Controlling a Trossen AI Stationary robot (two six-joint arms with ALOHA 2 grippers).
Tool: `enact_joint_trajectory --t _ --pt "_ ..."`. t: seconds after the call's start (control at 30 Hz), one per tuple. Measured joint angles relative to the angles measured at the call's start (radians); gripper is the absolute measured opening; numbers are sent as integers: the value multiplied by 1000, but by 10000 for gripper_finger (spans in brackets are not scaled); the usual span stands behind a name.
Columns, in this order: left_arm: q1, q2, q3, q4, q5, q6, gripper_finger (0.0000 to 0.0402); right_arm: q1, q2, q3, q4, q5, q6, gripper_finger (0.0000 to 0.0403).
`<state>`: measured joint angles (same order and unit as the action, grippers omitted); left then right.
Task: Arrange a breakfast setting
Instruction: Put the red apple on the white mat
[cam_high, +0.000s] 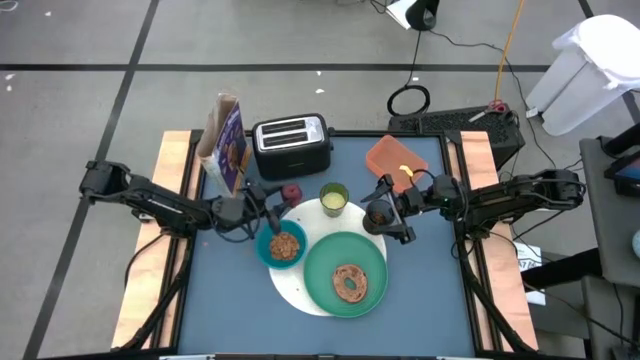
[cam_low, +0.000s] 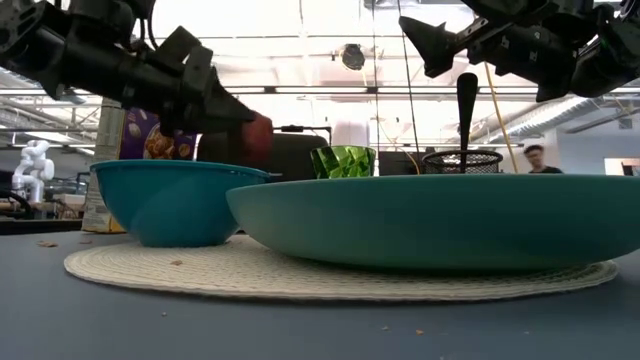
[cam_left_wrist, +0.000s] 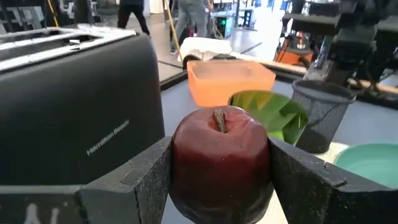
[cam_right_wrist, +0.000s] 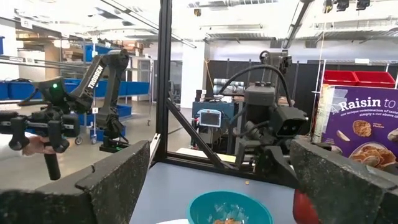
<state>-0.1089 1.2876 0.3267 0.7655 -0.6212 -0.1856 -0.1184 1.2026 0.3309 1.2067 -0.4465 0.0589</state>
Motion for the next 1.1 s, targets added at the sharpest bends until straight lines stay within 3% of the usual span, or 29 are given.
enact_joint_trajectory --t 0.7,1.1 --pt "43 265 0 121 -15 -117 243 0 0 0 -38 0 0 380" --pt "43 319 0 123 -18 -216 244 0 0 0 -38 0 0 380"
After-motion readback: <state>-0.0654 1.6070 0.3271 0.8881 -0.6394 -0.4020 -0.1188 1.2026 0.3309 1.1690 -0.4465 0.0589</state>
